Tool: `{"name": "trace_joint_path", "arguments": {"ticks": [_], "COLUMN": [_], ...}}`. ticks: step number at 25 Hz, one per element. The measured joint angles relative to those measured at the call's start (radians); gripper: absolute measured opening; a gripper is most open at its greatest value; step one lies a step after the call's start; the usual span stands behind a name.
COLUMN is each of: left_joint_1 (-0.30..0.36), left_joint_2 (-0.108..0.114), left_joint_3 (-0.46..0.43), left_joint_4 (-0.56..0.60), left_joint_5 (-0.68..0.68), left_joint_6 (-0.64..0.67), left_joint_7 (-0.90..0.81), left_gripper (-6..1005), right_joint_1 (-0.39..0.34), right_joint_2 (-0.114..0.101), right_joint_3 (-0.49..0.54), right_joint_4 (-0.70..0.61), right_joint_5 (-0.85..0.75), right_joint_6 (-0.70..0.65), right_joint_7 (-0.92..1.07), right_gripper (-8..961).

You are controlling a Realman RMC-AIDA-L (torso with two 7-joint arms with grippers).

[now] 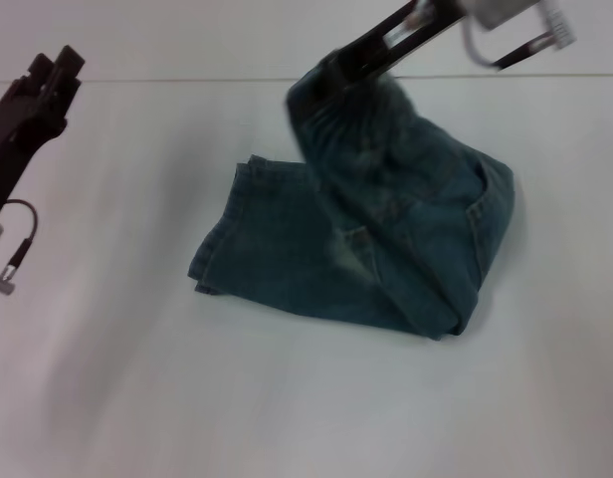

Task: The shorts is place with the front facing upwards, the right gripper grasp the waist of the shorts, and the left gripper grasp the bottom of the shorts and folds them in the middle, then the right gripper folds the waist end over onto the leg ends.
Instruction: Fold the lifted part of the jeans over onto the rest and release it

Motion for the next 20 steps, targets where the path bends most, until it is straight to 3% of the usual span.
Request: {"name": "trace_joint_path", "arguments": {"ticks": [10,14,20], "left_joint_1": [0.049,0.054,0.056], "left_joint_2": [-0.011,-0.015,-0.017], "left_joint_3": [0.008,0.015,0.031], "left_joint_4": [0.038,0.039,0.039], "left_joint_5": [0.003,0.004,0.006], "left_joint_6": [0.057,0.063,0.065], "left_joint_7": [-0.038,-0.038,-0.039], "left_gripper": [463,466,470], "right_joint_1": [0.068,0.072,0.074], "right_joint_2": [0.108,0.121,0.122], "right_joint_3": [-0.185,-0.230,-0.235], "right_joint_4": [0.082,0.099,0.111], "right_joint_5": [-0.007,-0.002,0.004], "right_joint_6": [0.171,0.224,0.251], "right_joint_7": [-0.002,0.000,-0.027], "right_gripper": [161,173,396]}}
